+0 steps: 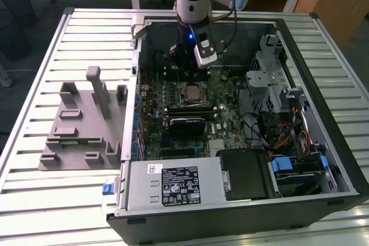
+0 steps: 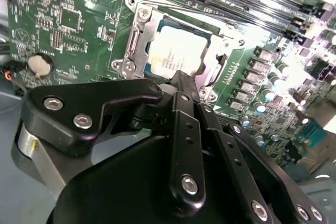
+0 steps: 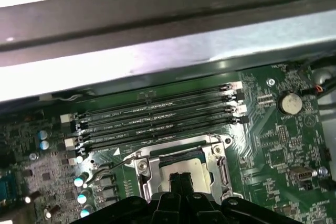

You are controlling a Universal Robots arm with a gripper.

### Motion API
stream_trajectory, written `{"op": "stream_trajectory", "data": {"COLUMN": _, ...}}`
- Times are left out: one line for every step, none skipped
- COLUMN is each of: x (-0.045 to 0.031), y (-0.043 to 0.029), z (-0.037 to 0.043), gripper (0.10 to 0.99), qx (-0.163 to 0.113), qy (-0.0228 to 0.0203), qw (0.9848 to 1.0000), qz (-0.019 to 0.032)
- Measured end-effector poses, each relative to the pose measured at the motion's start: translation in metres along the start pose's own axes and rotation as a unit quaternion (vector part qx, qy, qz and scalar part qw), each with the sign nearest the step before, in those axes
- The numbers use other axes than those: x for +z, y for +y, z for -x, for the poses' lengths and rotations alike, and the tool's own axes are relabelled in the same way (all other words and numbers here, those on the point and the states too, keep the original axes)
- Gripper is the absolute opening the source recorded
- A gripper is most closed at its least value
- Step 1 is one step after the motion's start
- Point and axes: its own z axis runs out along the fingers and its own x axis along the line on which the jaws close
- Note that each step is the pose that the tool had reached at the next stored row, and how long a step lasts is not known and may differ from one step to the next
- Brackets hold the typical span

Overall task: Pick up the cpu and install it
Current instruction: 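Close the cpu cover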

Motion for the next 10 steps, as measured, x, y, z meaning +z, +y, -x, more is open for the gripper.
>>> {"op": "stream_trajectory", "data": {"x": 0.0, "y": 0.0, "z": 0.0, "gripper": 0.106, "qx": -0.006, "qy": 0.0002, "qw": 1.0, "qz": 0.0003}}
{"op": "stream_trajectory", "data": {"x": 0.0001, "y": -0.0001, "z": 0.0, "gripper": 0.106, "qx": -0.012, "qy": 0.0003, "qw": 0.9999, "qz": 0.0006}}
{"op": "stream_trajectory", "data": {"x": 0.0002, "y": -0.0002, "z": 0.0, "gripper": 0.106, "qx": -0.017, "qy": 0.0004, "qw": 0.9999, "qz": 0.001}}
{"op": "stream_trajectory", "data": {"x": 0.0004, "y": -0.0004, "z": 0.0, "gripper": 0.106, "qx": -0.022, "qy": 0.0005, "qw": 0.9998, "qz": 0.0013}}
{"op": "stream_trajectory", "data": {"x": 0.0006, "y": -0.0006, "z": 0.0001, "gripper": 0.106, "qx": -0.026, "qy": 0.0007, "qw": 0.9997, "qz": 0.0014}}
{"op": "stream_trajectory", "data": {"x": 0.0009, "y": -0.001, "z": 0.0001, "gripper": 0.106, "qx": -0.03, "qy": 0.0008, "qw": 0.9996, "qz": 0.0016}}
{"op": "stream_trajectory", "data": {"x": 0.0012, "y": -0.0016, "z": 0.0002, "gripper": 0.106, "qx": -0.033, "qy": 0.0009, "qw": 0.9995, "qz": 0.0017}}
{"op": "stream_trajectory", "data": {"x": 0.0016, "y": -0.0022, "z": 0.0003, "gripper": 0.106, "qx": -0.035, "qy": 0.0009, "qw": 0.9994, "qz": 0.0019}}
{"op": "stream_trajectory", "data": {"x": 0.002, "y": -0.003, "z": 0.0004, "gripper": 0.106, "qx": -0.038, "qy": 0.001, "qw": 0.9993, "qz": 0.0021}}
{"op": "stream_trajectory", "data": {"x": 0.0025, "y": -0.004, "z": 0.0006, "gripper": 0.106, "qx": -0.04, "qy": 0.0011, "qw": 0.9992, "qz": 0.0021}}
